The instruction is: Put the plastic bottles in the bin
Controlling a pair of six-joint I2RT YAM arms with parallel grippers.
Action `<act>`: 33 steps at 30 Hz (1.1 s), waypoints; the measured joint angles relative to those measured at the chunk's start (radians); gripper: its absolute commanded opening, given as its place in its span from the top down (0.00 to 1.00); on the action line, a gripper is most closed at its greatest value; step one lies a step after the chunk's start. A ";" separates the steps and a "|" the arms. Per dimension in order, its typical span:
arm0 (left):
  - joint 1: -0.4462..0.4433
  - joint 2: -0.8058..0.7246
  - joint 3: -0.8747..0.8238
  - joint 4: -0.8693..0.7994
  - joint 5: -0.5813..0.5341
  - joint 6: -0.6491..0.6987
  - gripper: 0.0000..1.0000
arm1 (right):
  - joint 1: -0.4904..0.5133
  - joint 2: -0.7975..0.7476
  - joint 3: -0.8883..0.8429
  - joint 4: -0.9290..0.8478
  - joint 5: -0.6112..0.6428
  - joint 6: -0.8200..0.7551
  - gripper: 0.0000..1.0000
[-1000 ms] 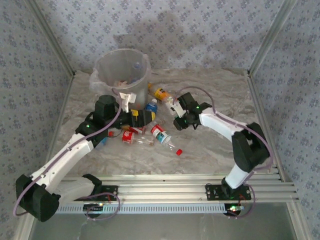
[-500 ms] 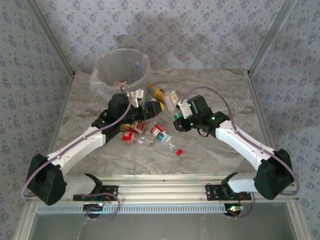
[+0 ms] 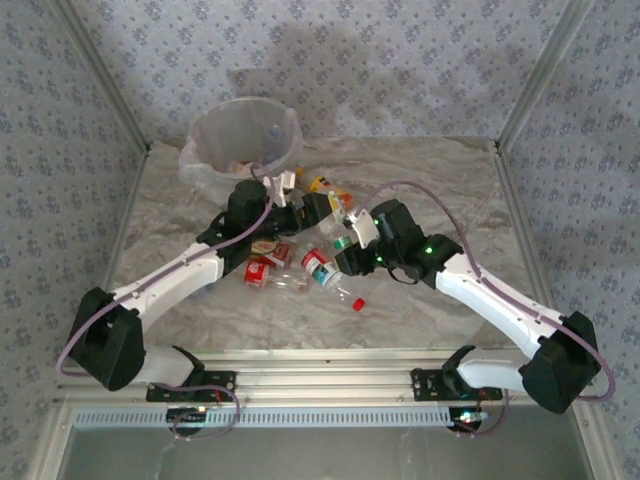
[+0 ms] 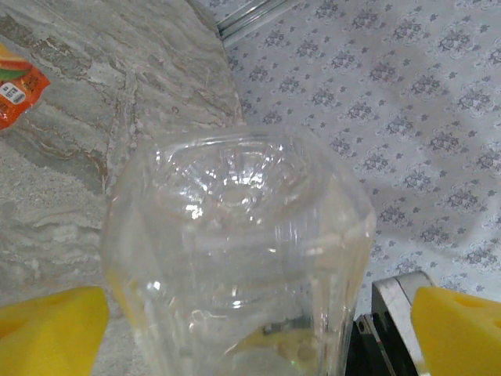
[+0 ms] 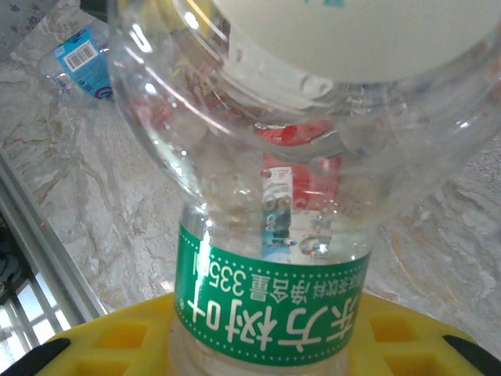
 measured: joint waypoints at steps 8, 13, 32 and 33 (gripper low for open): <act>-0.003 0.023 0.015 0.018 0.013 -0.015 0.31 | 0.013 -0.002 0.001 0.000 0.000 0.003 0.56; -0.003 0.022 0.019 0.017 0.013 -0.013 0.39 | 0.015 -0.005 0.003 0.000 0.002 0.003 0.47; 0.057 0.022 0.277 -0.225 0.024 0.143 0.40 | 0.021 -0.238 0.041 0.018 0.013 0.051 0.00; 0.066 0.022 0.307 -0.246 0.024 0.162 0.40 | 0.021 -0.255 0.046 0.027 0.017 0.055 0.00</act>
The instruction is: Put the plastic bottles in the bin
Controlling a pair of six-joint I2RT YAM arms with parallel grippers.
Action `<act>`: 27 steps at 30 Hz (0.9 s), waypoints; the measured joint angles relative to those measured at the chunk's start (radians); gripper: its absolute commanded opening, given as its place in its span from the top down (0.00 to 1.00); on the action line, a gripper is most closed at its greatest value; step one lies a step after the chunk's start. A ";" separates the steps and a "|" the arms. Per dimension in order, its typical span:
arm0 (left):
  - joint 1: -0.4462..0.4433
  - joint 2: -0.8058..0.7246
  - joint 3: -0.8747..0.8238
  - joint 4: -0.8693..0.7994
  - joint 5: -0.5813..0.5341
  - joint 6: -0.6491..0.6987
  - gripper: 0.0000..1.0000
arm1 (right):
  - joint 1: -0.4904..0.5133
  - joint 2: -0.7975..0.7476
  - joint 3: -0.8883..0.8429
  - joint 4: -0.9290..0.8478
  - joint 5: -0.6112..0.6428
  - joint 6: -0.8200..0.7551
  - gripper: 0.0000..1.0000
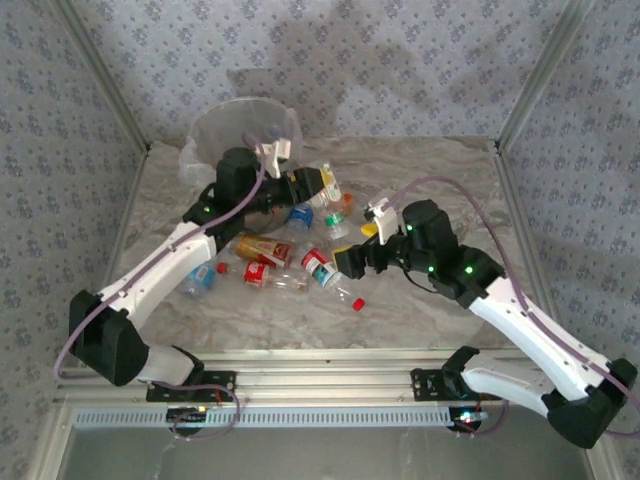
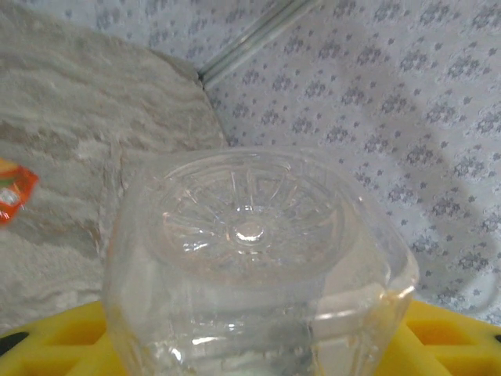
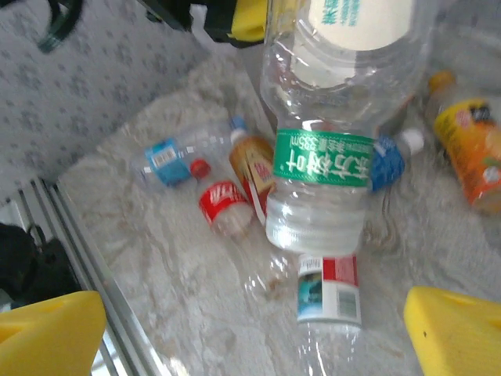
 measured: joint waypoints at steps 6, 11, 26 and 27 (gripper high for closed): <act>0.063 0.001 0.231 -0.216 -0.015 0.160 0.40 | 0.000 -0.075 0.040 0.066 0.056 0.023 0.00; 0.117 0.047 0.447 -0.383 -0.054 0.305 0.40 | 0.000 -0.089 0.065 0.092 0.076 0.040 0.00; 0.330 0.318 0.837 -0.601 -0.150 0.365 0.44 | 0.000 -0.108 0.069 0.085 0.116 0.053 0.00; 0.340 0.338 0.853 -0.602 -0.160 0.344 0.44 | 0.000 -0.109 0.069 0.085 0.116 0.054 0.00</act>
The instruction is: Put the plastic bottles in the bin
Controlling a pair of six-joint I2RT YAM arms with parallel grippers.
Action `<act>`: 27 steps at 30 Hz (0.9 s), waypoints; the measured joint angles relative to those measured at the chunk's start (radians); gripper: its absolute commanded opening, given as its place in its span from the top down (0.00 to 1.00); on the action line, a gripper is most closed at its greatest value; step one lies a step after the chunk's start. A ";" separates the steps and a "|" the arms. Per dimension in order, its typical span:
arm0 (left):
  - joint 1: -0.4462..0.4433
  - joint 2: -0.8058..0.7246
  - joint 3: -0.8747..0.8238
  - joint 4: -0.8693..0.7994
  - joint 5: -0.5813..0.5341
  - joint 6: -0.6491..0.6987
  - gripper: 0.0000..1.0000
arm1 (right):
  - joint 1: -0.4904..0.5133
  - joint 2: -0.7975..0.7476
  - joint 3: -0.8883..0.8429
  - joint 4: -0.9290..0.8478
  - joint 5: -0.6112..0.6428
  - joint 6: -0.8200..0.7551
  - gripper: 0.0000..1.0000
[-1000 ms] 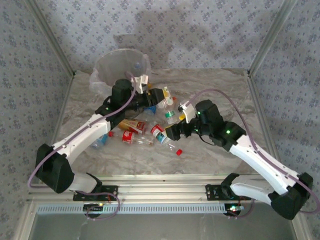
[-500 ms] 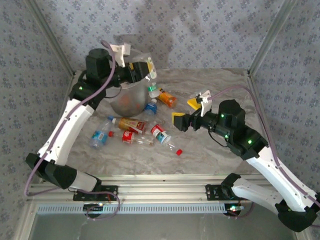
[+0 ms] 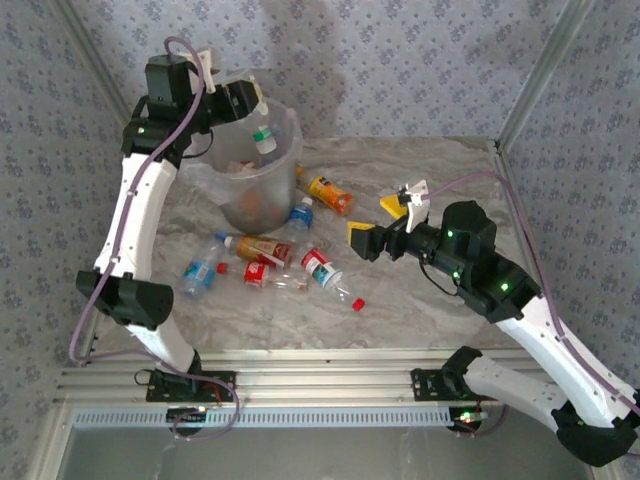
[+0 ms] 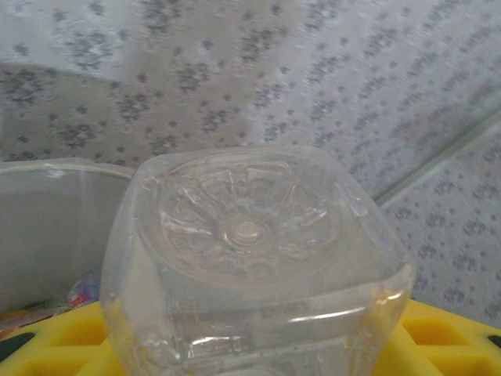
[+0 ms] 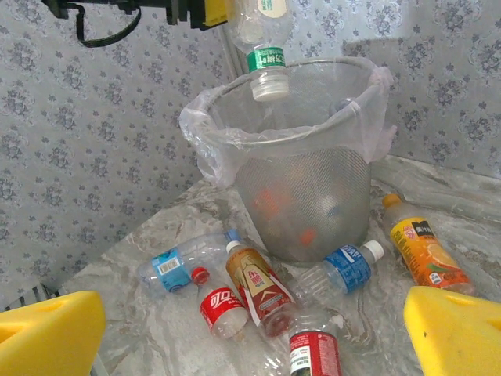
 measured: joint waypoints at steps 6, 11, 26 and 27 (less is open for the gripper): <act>0.018 0.083 0.037 -0.012 -0.055 -0.085 0.45 | 0.000 -0.003 0.000 -0.009 0.002 0.003 0.00; 0.025 0.129 0.031 -0.025 -0.090 -0.136 0.44 | 0.000 -0.017 0.000 -0.031 0.011 0.004 0.00; 0.064 0.131 -0.282 0.050 -0.115 -0.276 0.21 | -0.003 0.013 0.000 -0.072 0.076 0.034 0.00; 0.066 0.131 -0.288 0.051 -0.113 -0.285 0.19 | -0.005 0.023 0.000 -0.077 0.083 0.037 0.00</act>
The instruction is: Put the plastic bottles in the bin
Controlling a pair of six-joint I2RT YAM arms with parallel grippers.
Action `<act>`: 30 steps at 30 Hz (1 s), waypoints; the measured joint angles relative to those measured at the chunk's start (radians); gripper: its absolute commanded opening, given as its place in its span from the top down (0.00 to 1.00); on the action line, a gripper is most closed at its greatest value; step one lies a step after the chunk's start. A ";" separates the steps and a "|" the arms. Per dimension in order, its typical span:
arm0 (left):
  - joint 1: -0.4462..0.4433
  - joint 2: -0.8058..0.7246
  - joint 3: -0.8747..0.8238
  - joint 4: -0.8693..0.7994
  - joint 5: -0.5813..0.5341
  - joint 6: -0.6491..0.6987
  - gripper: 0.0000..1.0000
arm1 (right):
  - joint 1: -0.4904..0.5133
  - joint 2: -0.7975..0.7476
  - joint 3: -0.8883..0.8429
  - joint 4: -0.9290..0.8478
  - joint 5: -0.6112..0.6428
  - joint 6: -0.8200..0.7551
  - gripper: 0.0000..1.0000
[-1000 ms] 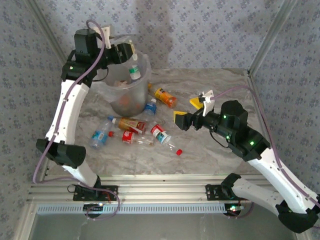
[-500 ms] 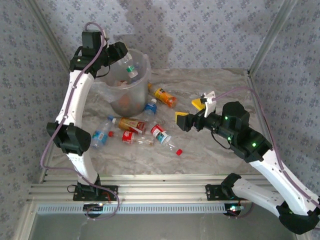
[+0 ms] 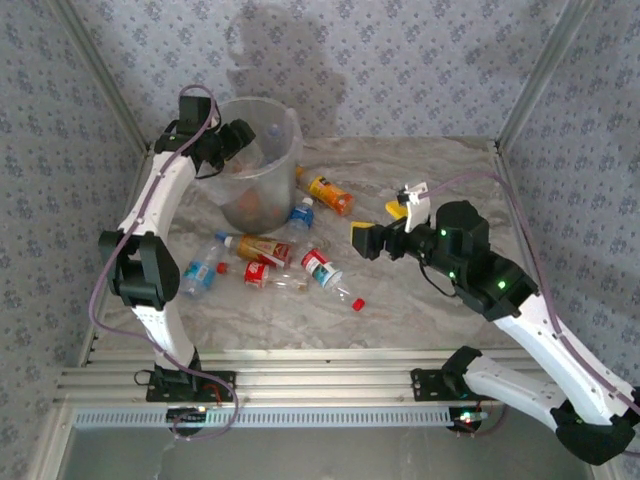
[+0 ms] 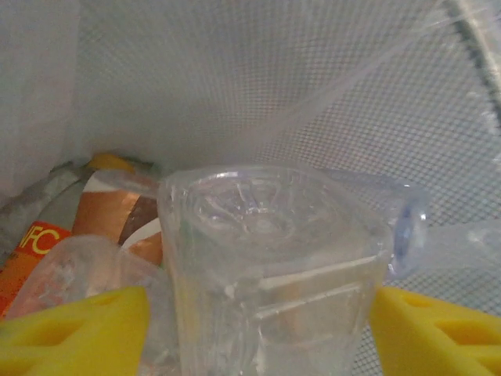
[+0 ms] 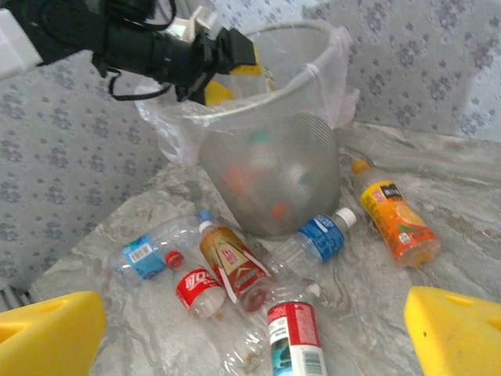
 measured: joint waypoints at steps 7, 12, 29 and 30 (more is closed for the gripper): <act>0.011 -0.035 -0.001 0.016 0.000 0.000 0.03 | -0.011 0.046 0.000 -0.042 0.039 0.011 0.00; 0.017 -0.092 -0.001 0.022 0.009 0.044 0.00 | -0.037 0.078 -0.006 -0.046 0.040 0.010 0.06; -0.037 -0.577 -0.310 0.059 0.188 0.318 0.00 | -0.156 0.492 0.067 -0.096 -0.132 -0.043 0.08; -0.051 -0.610 -0.344 0.060 0.197 0.333 0.00 | -0.150 0.516 0.081 -0.087 -0.129 -0.007 0.07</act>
